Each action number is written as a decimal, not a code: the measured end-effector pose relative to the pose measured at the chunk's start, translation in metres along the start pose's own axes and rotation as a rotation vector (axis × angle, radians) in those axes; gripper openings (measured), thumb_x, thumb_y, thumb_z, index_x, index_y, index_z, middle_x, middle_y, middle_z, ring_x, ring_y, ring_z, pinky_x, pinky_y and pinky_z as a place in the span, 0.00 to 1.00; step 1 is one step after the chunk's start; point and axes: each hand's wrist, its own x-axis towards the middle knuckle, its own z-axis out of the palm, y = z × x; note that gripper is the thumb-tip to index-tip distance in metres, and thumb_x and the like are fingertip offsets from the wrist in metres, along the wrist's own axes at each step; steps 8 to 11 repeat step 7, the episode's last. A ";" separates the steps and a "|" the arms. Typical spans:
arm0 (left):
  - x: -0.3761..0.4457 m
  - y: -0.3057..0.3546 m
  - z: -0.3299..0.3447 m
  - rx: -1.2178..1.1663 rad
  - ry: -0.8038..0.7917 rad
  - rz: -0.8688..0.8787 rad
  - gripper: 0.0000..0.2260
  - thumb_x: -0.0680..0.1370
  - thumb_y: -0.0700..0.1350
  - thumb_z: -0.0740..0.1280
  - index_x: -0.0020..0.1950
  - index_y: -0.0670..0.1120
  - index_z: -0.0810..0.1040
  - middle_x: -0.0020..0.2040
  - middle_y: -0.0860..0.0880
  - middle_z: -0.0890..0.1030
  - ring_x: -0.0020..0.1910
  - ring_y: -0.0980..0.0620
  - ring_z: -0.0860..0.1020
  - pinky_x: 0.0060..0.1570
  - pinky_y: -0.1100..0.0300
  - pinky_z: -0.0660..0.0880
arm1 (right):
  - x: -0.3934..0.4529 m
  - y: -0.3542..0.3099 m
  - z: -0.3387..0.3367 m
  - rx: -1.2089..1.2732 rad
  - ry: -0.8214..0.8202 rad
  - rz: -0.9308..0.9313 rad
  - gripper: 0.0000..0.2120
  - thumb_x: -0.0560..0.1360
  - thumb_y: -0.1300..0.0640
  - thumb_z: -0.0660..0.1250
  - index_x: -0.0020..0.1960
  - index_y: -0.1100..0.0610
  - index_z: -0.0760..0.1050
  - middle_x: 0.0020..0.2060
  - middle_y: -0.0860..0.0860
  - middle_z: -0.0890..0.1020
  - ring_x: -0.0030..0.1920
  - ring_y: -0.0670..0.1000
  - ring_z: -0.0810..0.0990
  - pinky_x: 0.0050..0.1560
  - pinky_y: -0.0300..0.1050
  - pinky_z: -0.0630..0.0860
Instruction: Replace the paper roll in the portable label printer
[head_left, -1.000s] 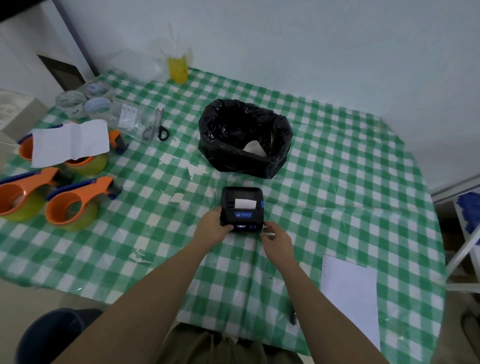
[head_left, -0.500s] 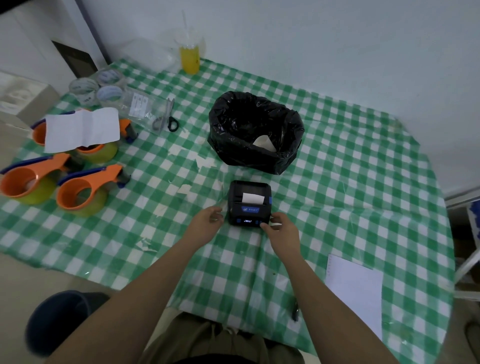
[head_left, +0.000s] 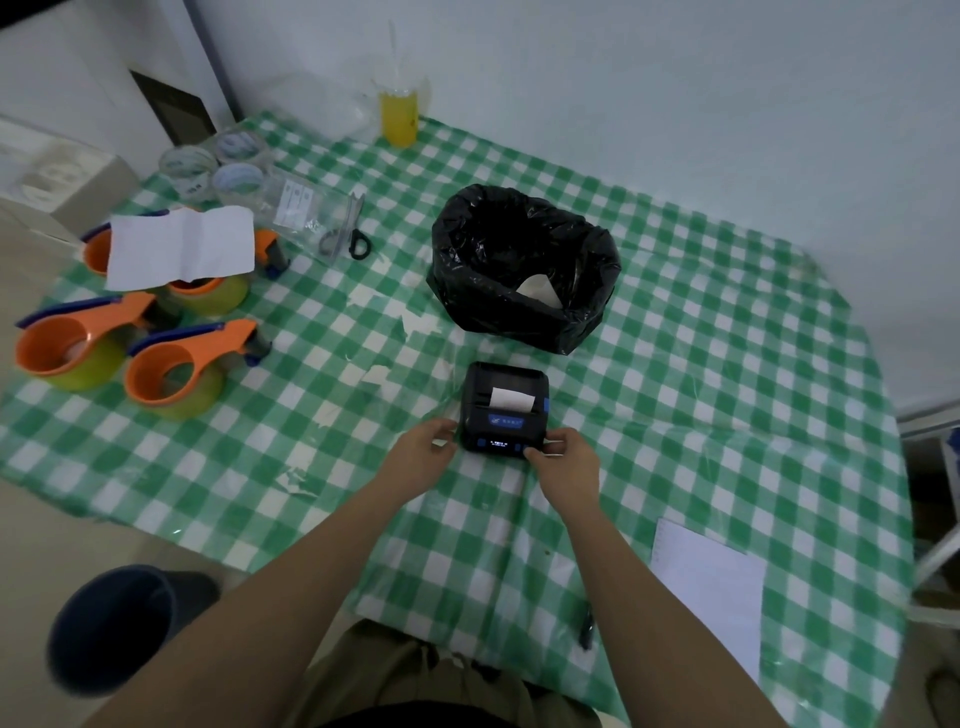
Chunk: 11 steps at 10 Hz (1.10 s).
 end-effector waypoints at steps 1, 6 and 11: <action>-0.001 0.000 0.000 0.006 -0.002 -0.013 0.17 0.78 0.39 0.62 0.67 0.42 0.71 0.62 0.42 0.78 0.57 0.42 0.78 0.50 0.58 0.71 | 0.000 -0.001 0.000 -0.013 -0.005 0.003 0.15 0.71 0.59 0.71 0.55 0.61 0.74 0.50 0.58 0.82 0.42 0.51 0.78 0.46 0.45 0.75; 0.000 -0.009 -0.003 -0.017 0.012 -0.027 0.15 0.78 0.41 0.60 0.65 0.45 0.72 0.58 0.42 0.80 0.51 0.42 0.81 0.34 0.61 0.71 | -0.011 0.005 -0.009 -0.045 -0.038 -0.067 0.15 0.74 0.55 0.68 0.60 0.57 0.73 0.53 0.55 0.81 0.45 0.51 0.80 0.45 0.47 0.78; 0.004 -0.011 -0.002 -0.013 0.019 -0.033 0.15 0.78 0.43 0.61 0.65 0.46 0.73 0.58 0.41 0.80 0.49 0.43 0.81 0.35 0.60 0.71 | -0.014 0.005 -0.011 -0.040 -0.030 -0.077 0.14 0.76 0.56 0.66 0.60 0.57 0.73 0.52 0.55 0.81 0.46 0.51 0.79 0.44 0.47 0.77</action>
